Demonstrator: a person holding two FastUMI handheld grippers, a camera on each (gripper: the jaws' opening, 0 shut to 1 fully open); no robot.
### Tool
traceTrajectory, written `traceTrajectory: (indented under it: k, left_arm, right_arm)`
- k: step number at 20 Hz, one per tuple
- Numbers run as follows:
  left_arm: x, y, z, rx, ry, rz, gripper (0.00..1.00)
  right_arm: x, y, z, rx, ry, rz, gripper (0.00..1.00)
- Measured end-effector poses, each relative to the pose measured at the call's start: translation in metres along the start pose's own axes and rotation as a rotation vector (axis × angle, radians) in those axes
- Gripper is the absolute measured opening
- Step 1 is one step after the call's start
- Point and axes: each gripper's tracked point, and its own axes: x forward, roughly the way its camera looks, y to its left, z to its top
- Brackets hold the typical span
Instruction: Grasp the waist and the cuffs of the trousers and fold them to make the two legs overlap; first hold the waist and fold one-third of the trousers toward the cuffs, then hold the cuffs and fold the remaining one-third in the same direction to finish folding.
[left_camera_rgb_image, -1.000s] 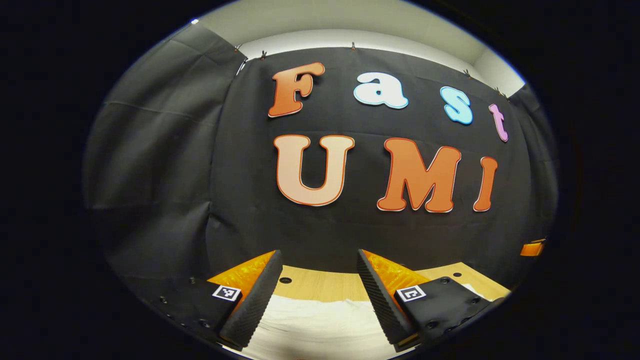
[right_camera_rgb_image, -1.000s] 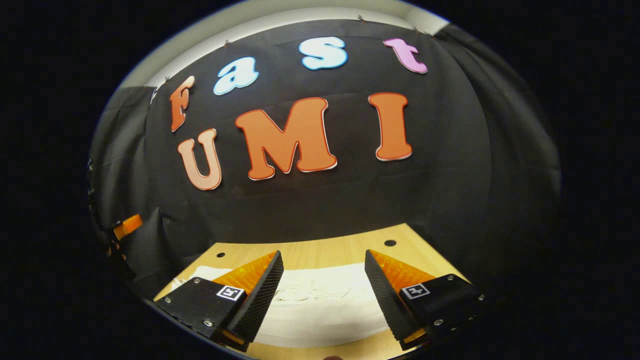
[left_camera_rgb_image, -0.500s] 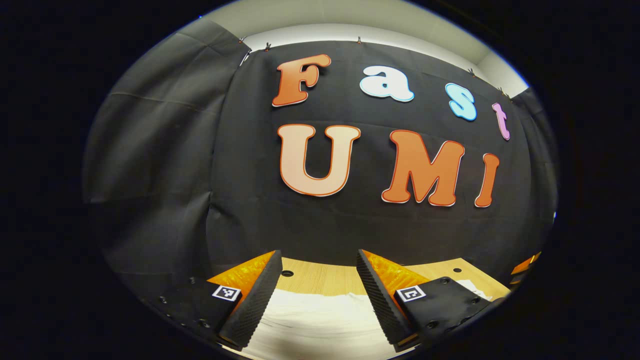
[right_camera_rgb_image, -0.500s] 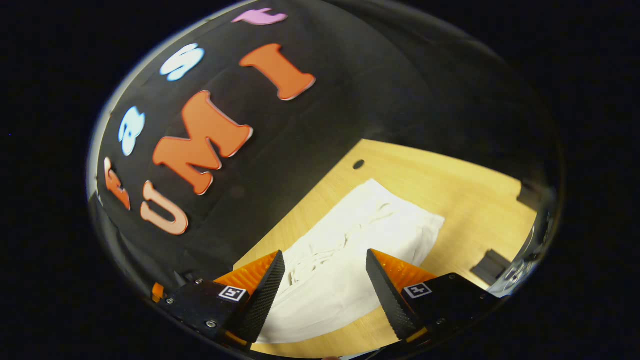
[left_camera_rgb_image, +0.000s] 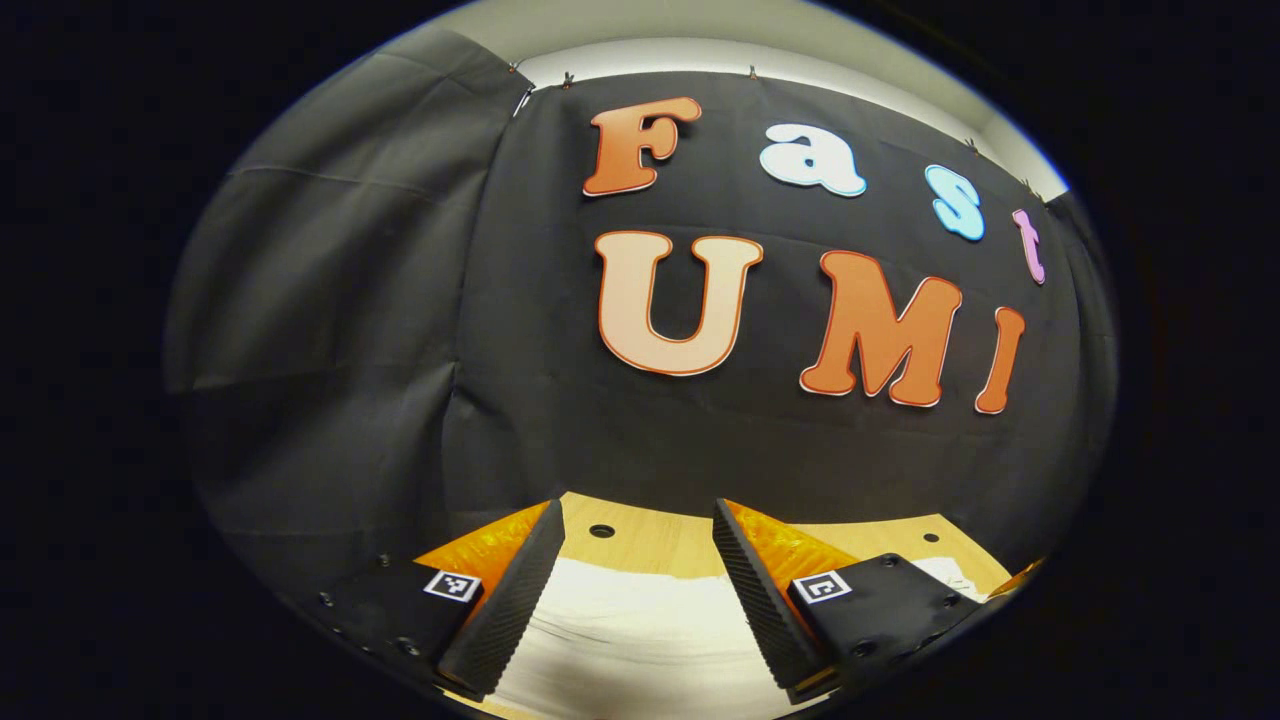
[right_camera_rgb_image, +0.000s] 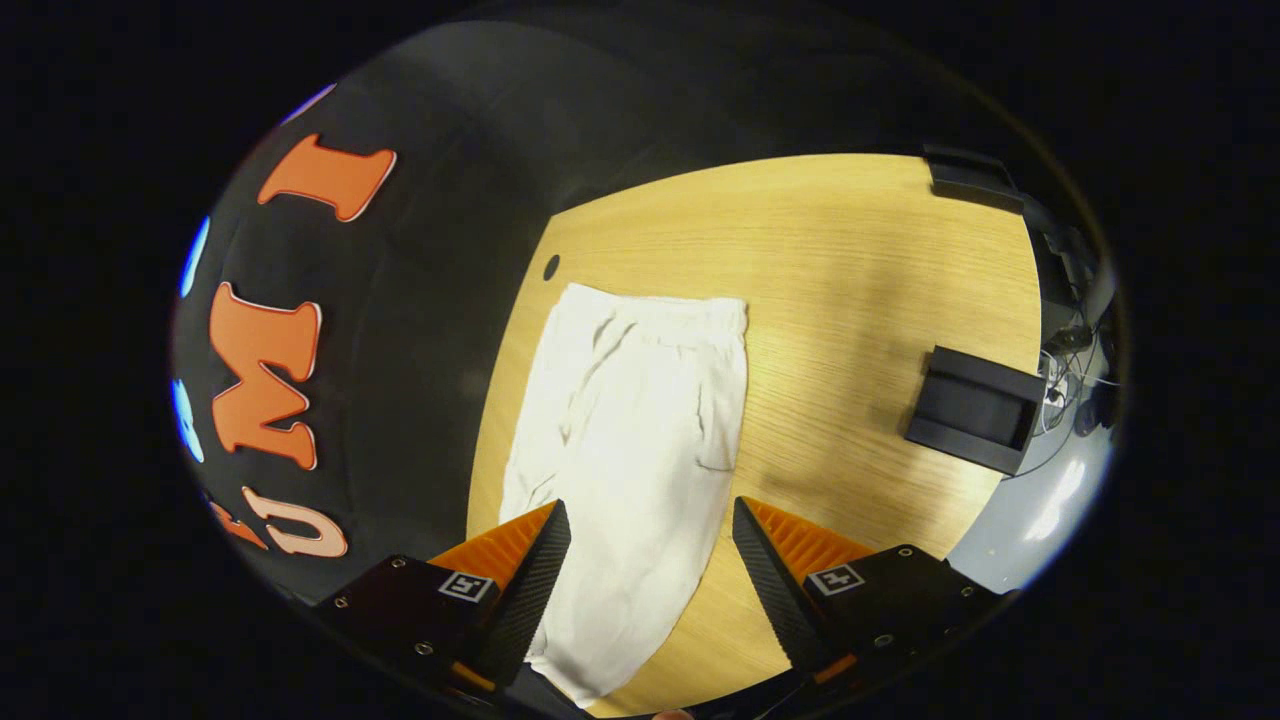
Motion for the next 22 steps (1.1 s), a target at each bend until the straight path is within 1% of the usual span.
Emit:
traceTrajectory:
  k: [2,6,7,8,11,15,17,18,19,20,21,22]
  left_arm:
    - [-0.001,0.006,0.002,0.017,-0.001,0.013,0.97]
    - [-0.003,0.018,-0.005,0.016,0.013,0.043,0.98]
    - [-0.004,0.02,-0.009,0.019,0.018,0.049,0.98]
    - [-0.004,0.023,-0.008,0.021,0.021,0.055,0.98]
    - [-0.005,0.034,-0.009,0.021,0.022,0.075,0.97]
    - [-0.005,0.046,-0.01,0.003,0.027,0.096,0.97]
    - [-0.004,0.05,-0.013,-0.005,0.034,0.105,0.97]
    - [-0.003,0.051,-0.014,-0.013,0.037,0.107,0.99]
    - [-0.002,0.053,-0.015,-0.026,0.035,0.11,0.97]
    - [-0.001,0.055,-0.017,-0.038,0.042,0.112,0.97]
    - [-0.001,0.058,-0.023,-0.048,0.052,0.117,0.97]
    - [-0.001,0.06,-0.026,-0.061,0.063,0.12,0.98]
  right_arm:
    - [0.013,-0.007,-0.001,0.002,0.015,-0.025,0.98]
    - [0.037,-0.012,0.001,0.029,0.039,-0.053,0.99]
    - [0.04,-0.01,0.001,0.035,0.042,-0.056,0.98]
    - [0.044,-0.007,0.003,0.044,0.046,-0.052,1.0]
    - [0.052,-0.005,0.005,0.068,0.051,-0.059,0.99]
    - [0.065,0.003,0.001,0.055,0.07,-0.073,0.99]
    - [0.067,0.004,0.0,0.061,0.079,-0.087,0.97]
    - [0.069,0.002,-0.001,0.067,0.082,-0.103,0.93]
    - [0.073,0.001,-0.002,0.074,0.083,-0.116,0.88]
    - [0.076,0.002,-0.004,0.078,0.089,-0.121,0.75]
    - [0.079,-0.001,-0.005,0.074,0.095,-0.131,0.69]
    - [0.082,-0.003,-0.006,0.072,0.1,-0.142,0.44]
